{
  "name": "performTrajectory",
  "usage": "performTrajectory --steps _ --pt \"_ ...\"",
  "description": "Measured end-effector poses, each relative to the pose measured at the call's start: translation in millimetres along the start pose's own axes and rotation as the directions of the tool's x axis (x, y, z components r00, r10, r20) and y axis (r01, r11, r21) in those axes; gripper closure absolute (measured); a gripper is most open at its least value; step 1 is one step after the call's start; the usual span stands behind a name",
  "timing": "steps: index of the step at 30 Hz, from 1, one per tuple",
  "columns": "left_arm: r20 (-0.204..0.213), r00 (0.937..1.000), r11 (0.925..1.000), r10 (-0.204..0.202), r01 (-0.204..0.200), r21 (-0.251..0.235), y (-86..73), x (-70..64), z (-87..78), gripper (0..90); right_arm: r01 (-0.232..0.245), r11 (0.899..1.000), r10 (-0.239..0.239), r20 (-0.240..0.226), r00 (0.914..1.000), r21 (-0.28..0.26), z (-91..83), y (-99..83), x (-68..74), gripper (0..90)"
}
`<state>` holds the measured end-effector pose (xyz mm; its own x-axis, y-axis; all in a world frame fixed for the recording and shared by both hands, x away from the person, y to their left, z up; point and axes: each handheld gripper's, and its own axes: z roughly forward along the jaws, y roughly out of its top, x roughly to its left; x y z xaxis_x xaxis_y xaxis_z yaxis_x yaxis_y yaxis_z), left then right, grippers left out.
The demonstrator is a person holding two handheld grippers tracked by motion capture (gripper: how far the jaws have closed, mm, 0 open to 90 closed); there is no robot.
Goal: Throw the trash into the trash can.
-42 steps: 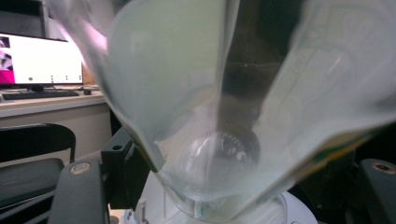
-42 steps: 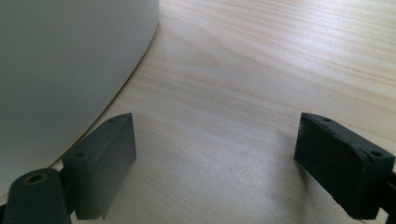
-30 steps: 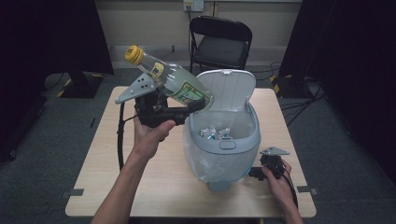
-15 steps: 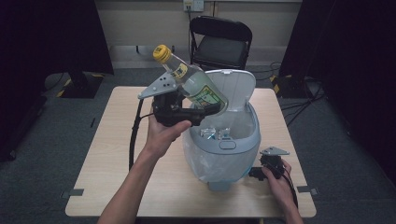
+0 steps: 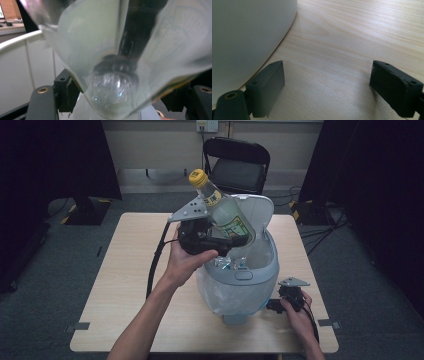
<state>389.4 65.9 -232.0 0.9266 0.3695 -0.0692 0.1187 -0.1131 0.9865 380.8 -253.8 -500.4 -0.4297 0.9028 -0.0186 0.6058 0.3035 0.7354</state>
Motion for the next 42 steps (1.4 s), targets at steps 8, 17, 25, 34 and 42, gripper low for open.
performTrajectory --steps 8,17,25,34,42 --pt "0.007 0.9999 0.9982 -0.014 0.013 0.059 -3.0 4.1 11.7 27.9 0.0 1.0 0.0 -0.001 1.0 0.0 0.0 0.0 0.0 11.9" --pt "-0.004 0.9997 0.9961 -0.024 0.024 0.085 -5.3 7.8 13.8 27.4 0.001 1.0 -0.001 -0.001 1.0 0.0 0.0 0.0 -0.1 11.9" --pt "0.029 0.9985 0.9963 -0.046 0.043 0.075 -6.8 11.0 13.5 36.0 -0.001 1.0 0.001 -0.001 1.0 0.001 -0.1 0.0 0.0 11.8" --pt "0.015 0.9984 0.9977 -0.054 0.053 0.042 -5.4 14.7 2.3 35.9 0.005 1.0 -0.005 -0.005 1.0 0.001 -0.2 -0.4 -0.2 12.5" --pt "-0.046 0.9971 0.9975 -0.061 0.063 0.032 -15.2 26.6 -11.5 36.1 0.006 1.0 -0.006 -0.006 1.0 0.0 0.1 0.1 -0.4 12.1"
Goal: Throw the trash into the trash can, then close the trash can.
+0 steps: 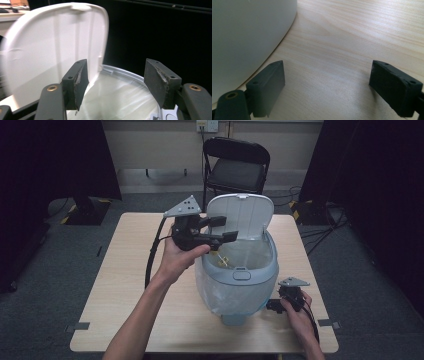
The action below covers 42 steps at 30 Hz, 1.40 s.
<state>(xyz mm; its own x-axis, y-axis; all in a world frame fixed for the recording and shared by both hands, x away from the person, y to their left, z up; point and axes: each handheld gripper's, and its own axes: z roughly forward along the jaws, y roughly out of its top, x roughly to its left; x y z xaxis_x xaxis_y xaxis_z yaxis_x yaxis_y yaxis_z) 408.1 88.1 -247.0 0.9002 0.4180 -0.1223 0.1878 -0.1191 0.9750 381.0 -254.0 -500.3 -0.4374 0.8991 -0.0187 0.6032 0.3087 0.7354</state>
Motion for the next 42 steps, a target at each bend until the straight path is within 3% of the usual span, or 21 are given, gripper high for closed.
performTrajectory --steps 7,8,12,18,22,24,26,29,33,38,41,42 --pt "-0.058 0.9983 1.0 0.002 -0.002 -0.007 -6.4 12.4 -20.2 35.8 0.001 1.0 -0.001 0.0 1.0 0.0 0.0 -0.1 0.0 12.1" --pt "-0.09 0.996 0.9999 -0.008 0.007 -0.01 -9.4 19.1 -28.1 35.0 0.001 1.0 -0.001 0.0 1.0 0.0 0.0 -0.1 0.1 12.1" --pt "-0.123 0.9923 0.9998 -0.02 0.019 -0.01 -13.0 28.0 -38.8 33.8 0.001 1.0 -0.001 0.0 1.0 0.0 0.0 -0.1 0.1 12.1" --pt "-0.186 0.9823 0.9997 -0.022 0.02 -0.014 -14.5 46.3 -53.3 31.5 0.0 1.0 0.0 0.0 1.0 0.0 0.0 0.0 0.1 12.1" --pt "-0.219 0.9724 0.9968 -0.08 0.078 -0.021 -12.8 68.4 -57.7 28.2 0.0 1.0 0.0 0.0 1.0 0.0 0.0 -0.1 0.1 12.1" --pt "-0.233 0.9667 0.9942 -0.106 0.098 -0.044 -13.0 73.9 -57.9 26.2 0.0 1.0 0.0 0.0 1.0 0.0 0.0 -0.1 0.1 12.1" --pt "-0.19 0.9685 0.9855 -0.161 0.147 -0.084 -11.8 77.5 -58.6 25.1 0.001 1.0 -0.001 0.0 1.0 0.0 0.0 -0.1 0.1 12.1" --pt "-0.278 0.9542 0.9933 -0.11 0.095 -0.066 -5.2 79.2 -56.8 23.8 0.001 1.0 -0.001 0.0 1.0 0.0 0.1 -0.1 0.0 12.0" --pt "-0.305 0.9467 0.9939 -0.105 0.09 -0.064 5.3 81.4 -50.8 23.2 0.001 1.0 -0.001 0.0 1.0 0.0 0.1 0.0 0.0 12.0" --pt "-0.293 0.9494 0.9928 -0.113 0.097 -0.07 17.4 87.8 -37.0 23.3 0.002 1.0 -0.002 -0.002 1.0 0.001 0.0 0.0 -0.2 12.0" --pt "-0.27 0.953 0.9876 -0.136 0.109 -0.113 24.1 94.4 -31.3 21.9 0.002 1.0 -0.002 -0.002 1.0 0.0 0.1 0.0 -0.2 12.1" --pt "-0.279 0.948 0.9853 -0.153 0.124 -0.117 26.8 96.1 -29.1 22.4 0.003 1.0 -0.003 -0.001 1.0 0.0 0.1 0.0 -0.2 12.0"
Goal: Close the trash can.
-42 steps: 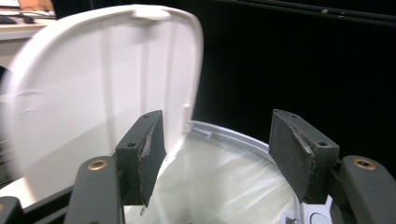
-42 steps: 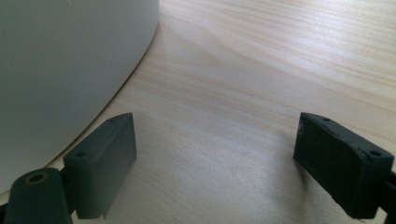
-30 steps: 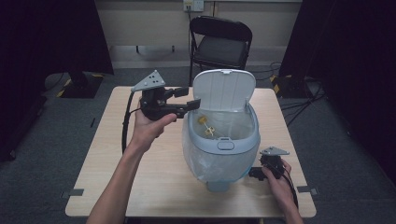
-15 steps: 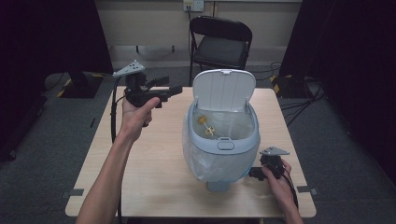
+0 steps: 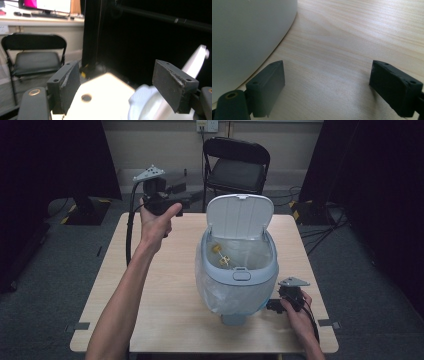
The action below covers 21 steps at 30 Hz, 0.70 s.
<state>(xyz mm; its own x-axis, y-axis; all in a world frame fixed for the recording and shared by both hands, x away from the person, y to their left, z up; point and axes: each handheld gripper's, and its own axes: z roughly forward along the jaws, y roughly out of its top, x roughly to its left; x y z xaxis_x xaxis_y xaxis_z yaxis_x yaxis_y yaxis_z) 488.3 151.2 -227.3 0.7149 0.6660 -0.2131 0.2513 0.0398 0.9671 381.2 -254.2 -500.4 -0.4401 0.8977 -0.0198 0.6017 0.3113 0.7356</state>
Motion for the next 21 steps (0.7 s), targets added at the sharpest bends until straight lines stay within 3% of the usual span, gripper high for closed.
performTrajectory --steps 1,2,5,9,14,16,21 --pt "-0.034 0.9993 0.9998 0.016 -0.016 0.009 2.3 -1.3 3.6 22.6 -0.001 1.0 0.001 0.0 1.0 0.0 0.0 0.0 0.0 12.0" --pt "-0.031 0.9993 0.9996 0.023 -0.022 0.016 4.1 -2.0 7.2 22.1 -0.001 1.0 0.001 0.0 1.0 0.0 0.0 0.0 0.0 12.0" --pt "0.017 0.9998 0.9997 0.005 -0.006 0.025 7.0 -3.5 15.3 21.5 -0.001 1.0 0.001 0.0 1.0 0.0 0.0 0.0 0.0 12.0" --pt "0.055 0.9974 0.9977 0.046 -0.049 0.047 5.7 -16.0 21.1 20.5 -0.001 1.0 0.001 0.0 1.0 0.0 0.0 0.0 0.0 12.0" --pt "0.069 0.9964 0.9982 0.05 -0.052 0.031 6.6 -29.5 17.2 22.6 0.0 1.0 0.0 0.0 1.0 0.0 0.0 0.0 0.0 12.0" --pt "0.064 0.9963 0.9974 0.058 -0.061 0.039 6.8 -30.2 16.3 22.4 0.0 1.0 0.0 0.0 1.0 0.0 0.0 0.0 0.0 12.1" --pt "0.11 0.9931 0.9975 0.042 -0.048 0.052 3.1 -30.3 14.1 21.7 -0.001 1.0 0.001 0.0 1.0 0.0 0.0 0.0 0.0 12.0"
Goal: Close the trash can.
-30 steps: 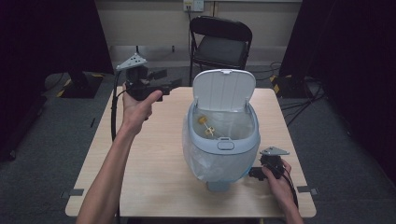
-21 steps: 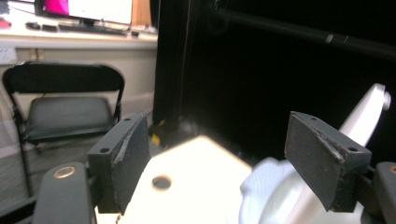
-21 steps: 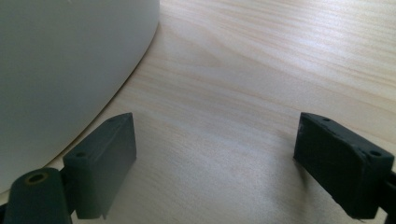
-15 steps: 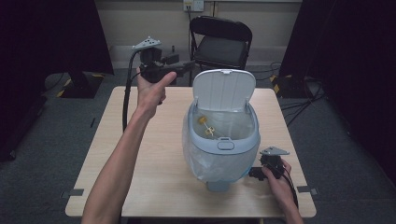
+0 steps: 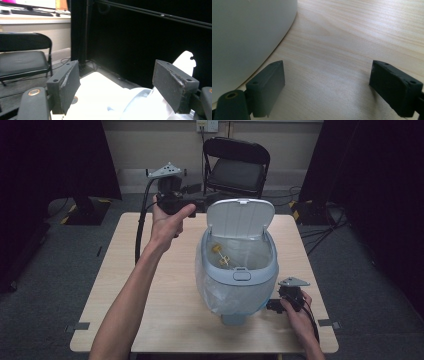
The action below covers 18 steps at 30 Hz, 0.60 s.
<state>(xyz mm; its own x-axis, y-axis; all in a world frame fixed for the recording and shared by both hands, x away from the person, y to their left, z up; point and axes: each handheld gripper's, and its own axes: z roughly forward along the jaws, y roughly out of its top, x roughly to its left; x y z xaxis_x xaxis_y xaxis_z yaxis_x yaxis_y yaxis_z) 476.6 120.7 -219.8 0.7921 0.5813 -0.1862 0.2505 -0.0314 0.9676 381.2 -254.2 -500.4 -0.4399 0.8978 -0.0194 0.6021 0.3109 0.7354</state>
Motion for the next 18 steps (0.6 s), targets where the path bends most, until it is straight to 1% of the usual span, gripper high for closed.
performTrajectory --steps 1,2,3,5,6,8,10,11,12,13,18 --pt "0.009 1.0 1.0 0.001 -0.001 0.002 -1.2 -0.6 0.2 21.7 0.0 1.0 0.0 0.0 1.0 0.0 0.0 0.0 0.0 12.0" --pt "0.014 0.9998 0.9999 0.01 -0.01 0.009 -2.4 -1.0 0.2 21.8 0.0 1.0 0.0 0.0 1.0 0.0 0.0 0.0 0.0 12.0" --pt "0.026 0.9996 0.9999 0.006 -0.006 0.011 -3.7 -2.3 0.9 21.7 0.0 1.0 0.0 0.0 1.0 0.0 0.0 0.0 0.0 12.0" --pt "0.039 0.9991 0.9996 0.015 -0.016 0.025 -5.5 -4.2 1.9 21.9 0.0 1.0 0.0 0.0 1.0 0.0 0.0 0.0 0.0 12.0" --pt "0.043 0.999 0.9995 0.01 -0.012 0.028 -6.2 -5.6 2.7 22.3 0.0 1.0 0.0 0.0 1.0 0.0 0.0 0.0 0.0 12.0" --pt "0.053 0.9985 0.9988 0.012 -0.014 0.047 -7.0 -7.7 4.4 24.1 0.0 1.0 0.0 0.0 1.0 0.0 0.0 0.0 0.0 12.0" --pt "0.055 0.9981 0.9969 0.027 -0.031 0.073 -7.6 -11.5 7.5 26.6 0.0 1.0 0.0 0.0 1.0 0.0 0.0 0.0 0.0 12.0" --pt "0.063 0.9976 0.9959 0.031 -0.036 0.083 -7.6 -12.6 8.2 26.0 0.0 1.0 0.0 0.0 1.0 0.0 0.0 0.0 0.0 12.0" --pt "0.082 0.9963 0.9956 0.025 -0.032 0.088 -8.0 -14.1 9.0 25.4 0.0 1.0 0.0 0.0 1.0 0.0 0.0 0.0 0.0 12.0" --pt "0.089 0.9958 0.9953 0.024 -0.032 0.091 -8.2 -16.4 9.3 24.3 0.0 1.0 0.0 0.0 1.0 0.0 0.0 0.0 0.0 12.0" --pt "0.091 0.9944 0.993 0.053 -0.062 0.1 -10.8 -25.6 7.8 22.3 0.001 1.0 -0.001 0.0 1.0 0.0 0.0 0.0 0.0 12.0"
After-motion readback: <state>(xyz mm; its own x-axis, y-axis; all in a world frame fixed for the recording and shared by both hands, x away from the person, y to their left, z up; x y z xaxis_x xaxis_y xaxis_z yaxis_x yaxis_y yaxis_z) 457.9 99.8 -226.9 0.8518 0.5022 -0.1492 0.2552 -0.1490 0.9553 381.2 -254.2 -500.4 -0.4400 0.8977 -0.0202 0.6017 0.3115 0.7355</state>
